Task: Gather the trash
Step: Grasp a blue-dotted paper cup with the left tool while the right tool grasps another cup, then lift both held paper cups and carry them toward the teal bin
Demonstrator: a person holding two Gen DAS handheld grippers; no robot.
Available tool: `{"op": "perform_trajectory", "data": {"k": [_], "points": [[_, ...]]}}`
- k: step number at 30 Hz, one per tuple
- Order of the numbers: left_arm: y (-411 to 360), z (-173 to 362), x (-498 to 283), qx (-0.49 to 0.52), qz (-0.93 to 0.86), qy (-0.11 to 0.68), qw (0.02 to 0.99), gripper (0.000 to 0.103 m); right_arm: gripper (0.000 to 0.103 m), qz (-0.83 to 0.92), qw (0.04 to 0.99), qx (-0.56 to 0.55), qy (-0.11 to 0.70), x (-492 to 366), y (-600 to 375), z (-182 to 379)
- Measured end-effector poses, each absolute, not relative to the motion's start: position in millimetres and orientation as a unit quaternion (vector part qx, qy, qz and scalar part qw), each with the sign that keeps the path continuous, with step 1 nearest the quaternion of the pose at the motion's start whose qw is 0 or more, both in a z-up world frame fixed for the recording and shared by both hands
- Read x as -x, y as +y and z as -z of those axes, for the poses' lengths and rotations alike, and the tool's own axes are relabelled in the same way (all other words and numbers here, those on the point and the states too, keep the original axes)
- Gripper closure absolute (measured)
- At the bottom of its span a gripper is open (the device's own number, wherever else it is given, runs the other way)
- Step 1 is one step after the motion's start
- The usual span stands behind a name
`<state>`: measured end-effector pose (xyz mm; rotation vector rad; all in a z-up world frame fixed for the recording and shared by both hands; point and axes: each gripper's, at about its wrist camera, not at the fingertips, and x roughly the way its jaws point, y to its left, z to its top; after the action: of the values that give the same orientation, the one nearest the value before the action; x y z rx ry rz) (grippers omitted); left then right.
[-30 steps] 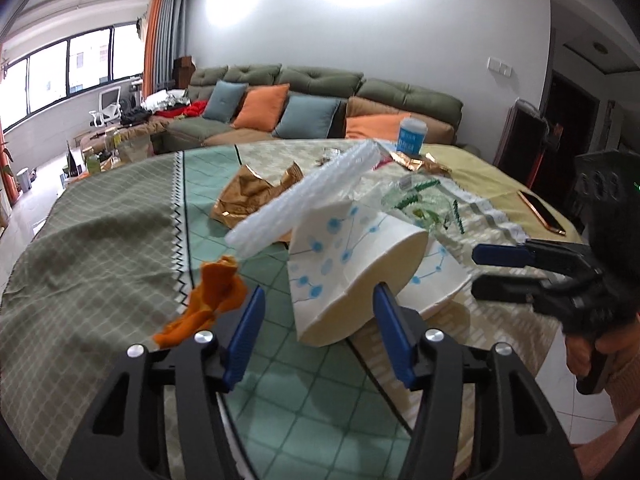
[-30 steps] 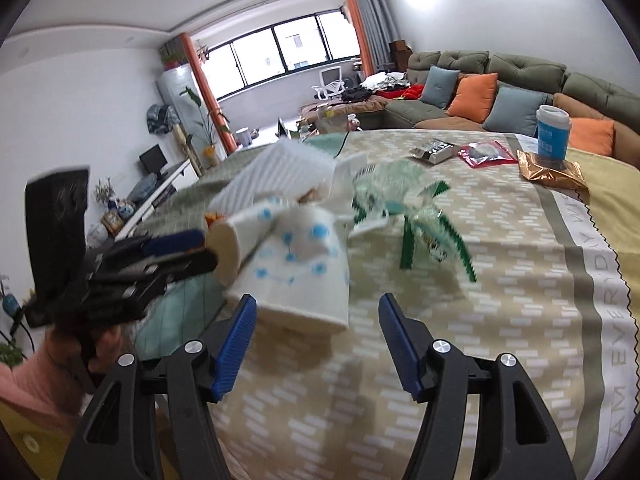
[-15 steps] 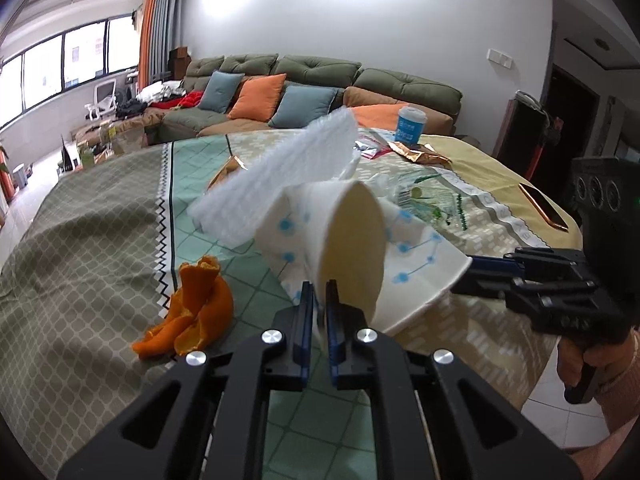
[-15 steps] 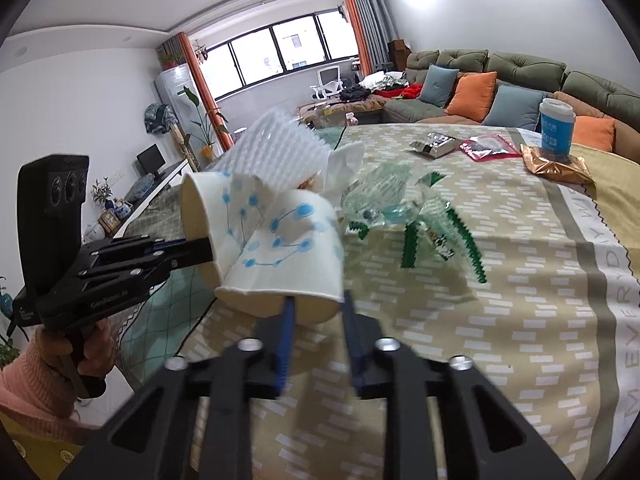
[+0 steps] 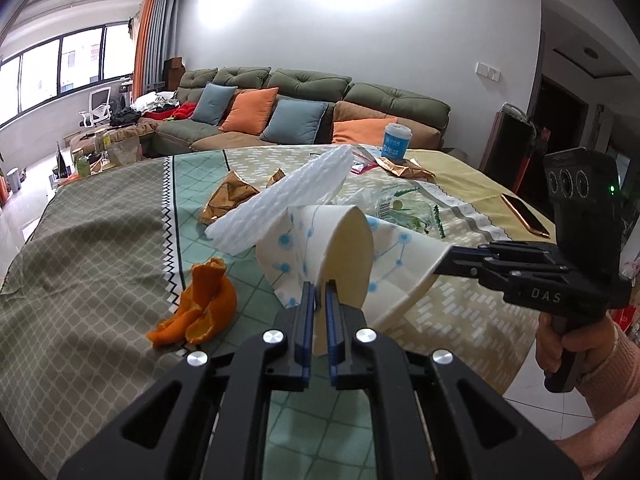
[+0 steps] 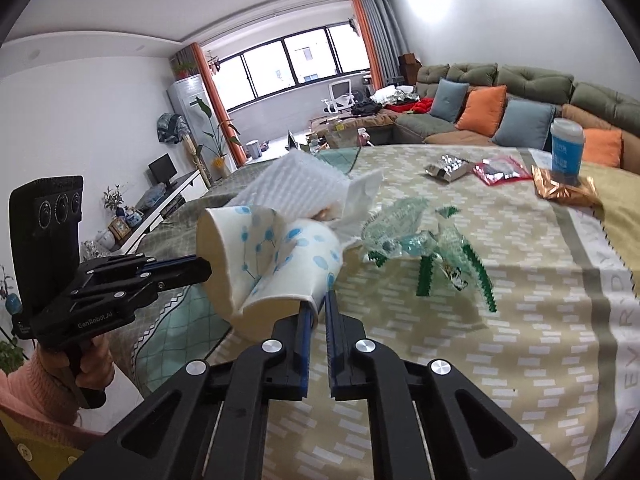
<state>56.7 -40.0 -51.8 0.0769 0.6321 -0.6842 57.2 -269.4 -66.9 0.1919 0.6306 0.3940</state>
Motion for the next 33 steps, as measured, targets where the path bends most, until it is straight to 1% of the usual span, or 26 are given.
{"op": "perform_trajectory", "data": {"k": [3,12,13,14,15,16,21,24,25,26,27,33], "points": [[-34,50,-53,-0.033,0.328,0.302,0.894,0.097,0.100,-0.199,0.928,-0.094,0.302,-53,-270,58],[-13,40,-38,-0.019,0.326,0.287,0.900,0.097,0.100,-0.216,0.927,-0.091,0.293,-49,-262,46],[-13,42,-39,-0.022,0.323,0.289,0.901,0.095,0.100,-0.216,0.926,-0.091,0.296,-50,-261,47],[-13,44,-41,-0.023,0.311,0.293,0.904,0.091,0.100,-0.216,0.925,-0.094,0.298,-52,-261,49],[-13,48,-45,-0.019,0.304,0.302,0.903,0.086,0.100,-0.216,0.923,-0.099,0.301,-53,-261,51],[-13,52,-50,-0.012,0.302,0.310,0.901,0.078,0.100,-0.217,0.923,-0.101,0.303,-53,-260,52],[-17,66,-67,-0.005,0.296,0.327,0.897,0.074,0.100,-0.216,0.920,-0.106,0.309,-53,-259,57],[-18,72,-79,0.013,0.304,0.341,0.890,0.075,0.100,-0.217,0.919,-0.110,0.312,-54,-260,60],[-19,74,-82,0.017,0.304,0.344,0.888,0.078,0.100,-0.217,0.918,-0.111,0.312,-55,-260,61],[-19,75,-86,0.024,0.306,0.347,0.886,0.091,0.100,-0.217,0.918,-0.113,0.313,-56,-260,61],[-18,75,-88,0.027,0.308,0.350,0.884,0.097,0.100,-0.217,0.917,-0.114,0.313,-57,-261,61],[-11,73,-82,0.040,0.304,0.340,0.889,0.097,0.100,-0.224,0.917,-0.121,0.309,-56,-262,58]]}}
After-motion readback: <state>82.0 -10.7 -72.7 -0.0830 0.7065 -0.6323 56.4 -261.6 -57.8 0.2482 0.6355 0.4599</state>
